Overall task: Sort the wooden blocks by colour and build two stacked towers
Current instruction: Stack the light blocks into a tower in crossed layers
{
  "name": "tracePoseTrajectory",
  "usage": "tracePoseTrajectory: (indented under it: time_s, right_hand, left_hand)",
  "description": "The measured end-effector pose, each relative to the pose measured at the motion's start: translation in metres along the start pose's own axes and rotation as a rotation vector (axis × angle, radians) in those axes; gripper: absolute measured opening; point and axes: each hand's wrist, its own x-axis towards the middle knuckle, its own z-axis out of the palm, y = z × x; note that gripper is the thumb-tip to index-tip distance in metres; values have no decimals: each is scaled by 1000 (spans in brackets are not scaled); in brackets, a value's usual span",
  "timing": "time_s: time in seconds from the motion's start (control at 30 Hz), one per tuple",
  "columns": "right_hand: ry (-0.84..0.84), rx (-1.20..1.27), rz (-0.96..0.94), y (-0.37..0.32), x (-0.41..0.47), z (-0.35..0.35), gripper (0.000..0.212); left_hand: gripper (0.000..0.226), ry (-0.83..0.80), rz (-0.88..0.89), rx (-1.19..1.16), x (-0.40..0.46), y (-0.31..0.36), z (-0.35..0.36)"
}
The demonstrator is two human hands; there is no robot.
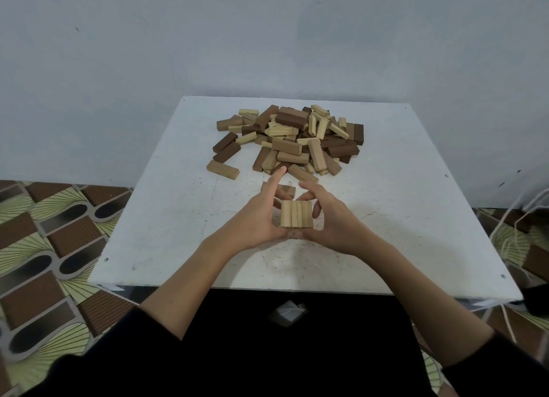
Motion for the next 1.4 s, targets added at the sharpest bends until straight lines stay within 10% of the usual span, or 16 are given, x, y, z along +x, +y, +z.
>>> tracePoseTrajectory:
  time_s: [1.4]
  right_hand:
    - [6,-502,218,9,-23,45,116]
  left_hand:
    - [97,17,-3,520,-11,-33,41]
